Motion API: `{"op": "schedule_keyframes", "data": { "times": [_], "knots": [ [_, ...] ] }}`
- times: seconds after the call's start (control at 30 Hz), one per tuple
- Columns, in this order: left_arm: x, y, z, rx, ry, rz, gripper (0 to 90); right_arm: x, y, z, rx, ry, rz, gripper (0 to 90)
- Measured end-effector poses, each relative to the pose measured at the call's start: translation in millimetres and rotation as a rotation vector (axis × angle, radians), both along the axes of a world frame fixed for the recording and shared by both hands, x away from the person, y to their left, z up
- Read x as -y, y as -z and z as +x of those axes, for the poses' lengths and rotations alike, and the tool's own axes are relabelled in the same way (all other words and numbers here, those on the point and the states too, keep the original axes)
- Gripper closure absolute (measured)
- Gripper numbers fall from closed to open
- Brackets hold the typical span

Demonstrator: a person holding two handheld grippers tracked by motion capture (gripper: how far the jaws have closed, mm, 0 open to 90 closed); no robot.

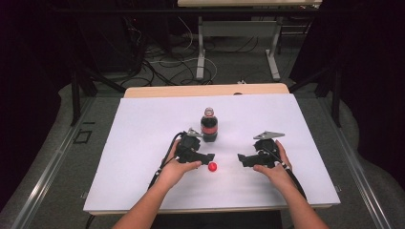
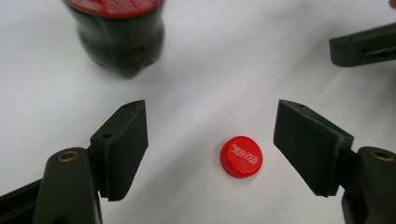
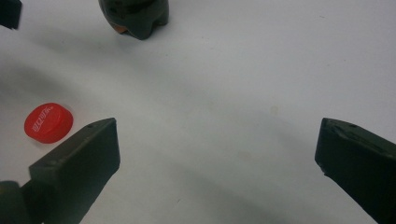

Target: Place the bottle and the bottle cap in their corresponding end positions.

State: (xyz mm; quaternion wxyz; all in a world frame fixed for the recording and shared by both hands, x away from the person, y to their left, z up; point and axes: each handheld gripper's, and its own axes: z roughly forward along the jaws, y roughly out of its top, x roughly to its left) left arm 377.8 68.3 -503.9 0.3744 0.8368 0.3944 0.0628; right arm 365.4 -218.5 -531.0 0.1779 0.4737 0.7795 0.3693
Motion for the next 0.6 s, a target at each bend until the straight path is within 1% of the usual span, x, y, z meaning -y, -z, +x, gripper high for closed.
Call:
{"op": "schedule_keyframes", "data": {
  "times": [0.03,0.1,0.13,0.17,0.2,0.23,0.27,0.3,0.37,0.4,0.43,0.5,0.6],
  "knots": [
    [-5.1,-3.2,0.2,0.002,-0.01,0.002,24.7,0.5,-0.3,-0.1,0.0,0.004,0.004,0.0],
    [-16.0,-7.2,0.7,0.028,-0.03,-0.013,24.4,2.0,-0.8,0.1,-0.001,0.015,0.004,0.0],
    [-22.0,-9.2,1.3,0.046,-0.042,-0.014,22.6,2.6,-0.8,0.4,0.001,0.017,0.007,0.0],
    [-27.6,-10.4,1.7,0.054,-0.06,-0.022,18.5,3.8,-0.7,1.0,0.007,0.012,0.005,0.0],
    [-32.9,-11.7,2.0,0.053,-0.077,-0.025,15.2,4.5,-1.1,0.9,0.007,0.016,0.007,0.0],
    [-39.9,-12.5,3.2,0.06,-0.087,-0.028,15.1,4.8,-1.7,0.2,0.001,0.029,0.009,0.0],
    [-46.5,-13.1,4.2,0.062,-0.1,-0.032,13.5,6.6,-1.5,1.1,0.009,0.022,0.004,0.0],
    [-52.1,-12.6,5.0,0.071,-0.117,-0.049,10.1,7.0,-1.5,1.2,0.007,0.029,0.011,0.0],
    [-64.0,-12.3,6.5,0.07,-0.149,-0.051,2.0,8.8,-2.0,1.5,0.011,0.036,0.016,0.0],
    [-69.0,-11.5,6.6,0.07,-0.174,-0.068,0.4,9.7,-2.1,1.7,0.012,0.039,0.011,0.0],
    [-75.1,-10.7,7.6,0.084,-0.187,-0.065,0.4,10.5,-2.3,2.1,0.012,0.041,0.013,0.0],
    [-85.3,-7.9,8.5,0.075,-0.24,-0.072,0.4,11.8,-2.3,2.7,0.009,0.048,0.017,0.0],
    [-101.0,-3.4,8.8,0.07,-0.27,-0.1,0.4,15.0,-1.6,3.8,0.016,0.062,0.011,0.0]
  ]
}}
